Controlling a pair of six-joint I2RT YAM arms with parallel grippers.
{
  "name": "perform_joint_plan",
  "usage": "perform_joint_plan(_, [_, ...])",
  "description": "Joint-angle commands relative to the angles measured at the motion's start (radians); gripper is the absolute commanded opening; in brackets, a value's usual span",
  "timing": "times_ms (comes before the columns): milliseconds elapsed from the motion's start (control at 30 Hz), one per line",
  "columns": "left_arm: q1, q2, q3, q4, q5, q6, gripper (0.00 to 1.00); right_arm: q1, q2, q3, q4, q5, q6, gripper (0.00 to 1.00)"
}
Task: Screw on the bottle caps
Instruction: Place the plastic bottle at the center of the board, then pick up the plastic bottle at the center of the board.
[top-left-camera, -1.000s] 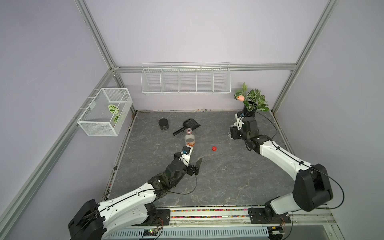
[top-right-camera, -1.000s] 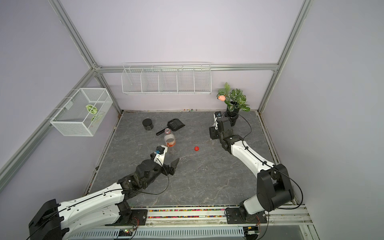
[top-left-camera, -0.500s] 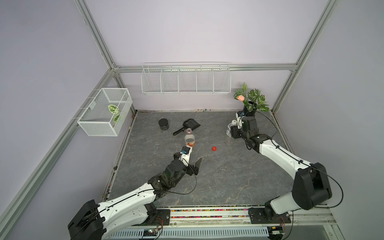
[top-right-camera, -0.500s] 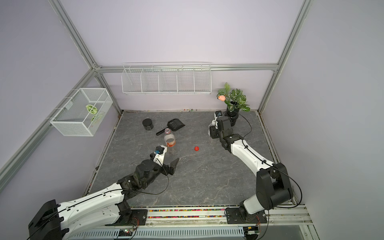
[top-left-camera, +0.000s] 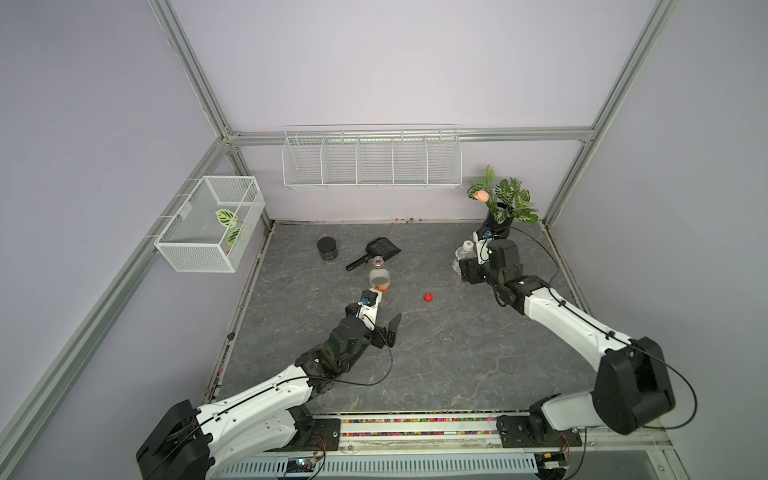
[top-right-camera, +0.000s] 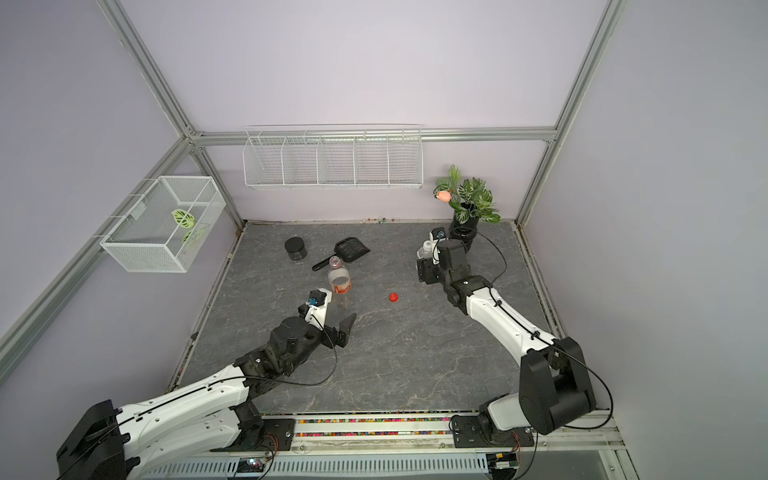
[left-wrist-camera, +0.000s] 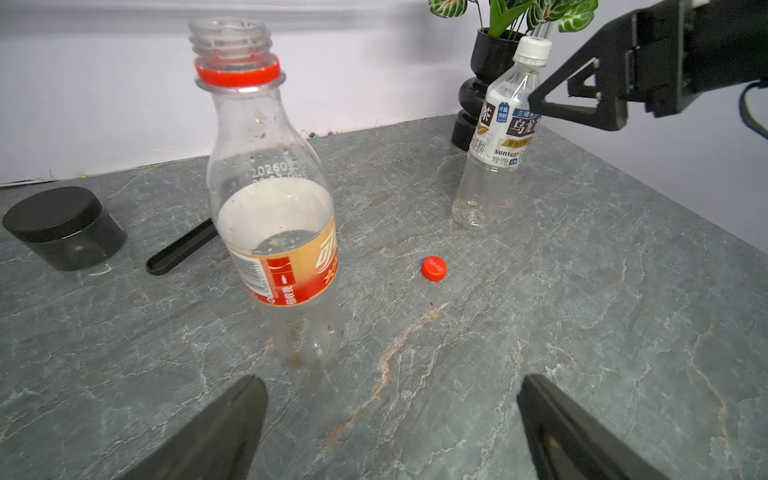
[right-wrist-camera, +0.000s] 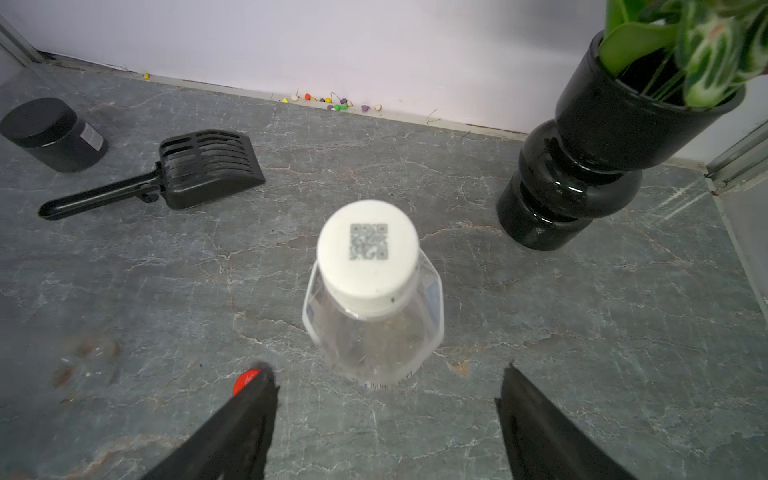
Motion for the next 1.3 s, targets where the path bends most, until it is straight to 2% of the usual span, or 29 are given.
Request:
perform_joint_plan(0, [0.049, -0.023, -0.034, 0.016, 0.032, -0.043, 1.0, -0.008, -0.101, -0.045, 0.004, 0.002, 0.003, 0.9])
perform_joint_plan(100, [0.106, -0.073, -0.078, 0.038, 0.029, -0.057, 1.0, -0.022, -0.197, -0.093, -0.007, 0.006, 0.012, 0.94])
perform_joint_plan(167, [0.179, -0.102, -0.106, 0.055, 0.053, -0.084, 1.0, -0.034, -0.259, -0.117, -0.017, 0.005, 0.02, 0.98])
perform_joint_plan(300, [0.327, -0.115, -0.174, 0.233, 0.165, -0.15, 1.0, -0.099, -0.347, -0.146, -0.014, -0.069, 0.068, 0.98])
perform_joint_plan(400, [0.394, -0.057, -0.16, 0.362, 0.321, -0.083, 1.0, -0.12, -0.377, -0.151, -0.014, -0.062, 0.08, 0.98])
perform_joint_plan(500, [0.4, 0.025, -0.105, 0.402, 0.463, 0.075, 0.99, -0.122, -0.385, -0.151, -0.022, -0.104, 0.049, 0.98])
perform_joint_plan(633, [0.433, 0.106, -0.07, 0.476, 0.57, 0.208, 0.96, -0.122, -0.403, -0.152, -0.051, -0.104, 0.006, 0.98])
perform_joint_plan(767, [0.498, 0.22, -0.032, 0.564, 0.668, 0.253, 0.94, -0.122, -0.451, -0.172, -0.056, -0.118, -0.033, 0.98])
perform_joint_plan(967, [0.501, 0.425, 0.067, 0.649, 0.797, 0.321, 0.89, -0.122, -0.497, -0.168, -0.103, -0.121, -0.075, 0.98])
perform_joint_plan(1100, [0.505, 0.527, 0.072, 0.773, 0.771, 0.315, 0.89, -0.122, -0.52, -0.153, -0.156, -0.127, -0.092, 0.98])
perform_joint_plan(1267, [0.519, 0.621, 0.088, 0.899, 0.804, 0.277, 0.85, -0.122, -0.55, -0.159, -0.186, -0.138, -0.095, 0.98])
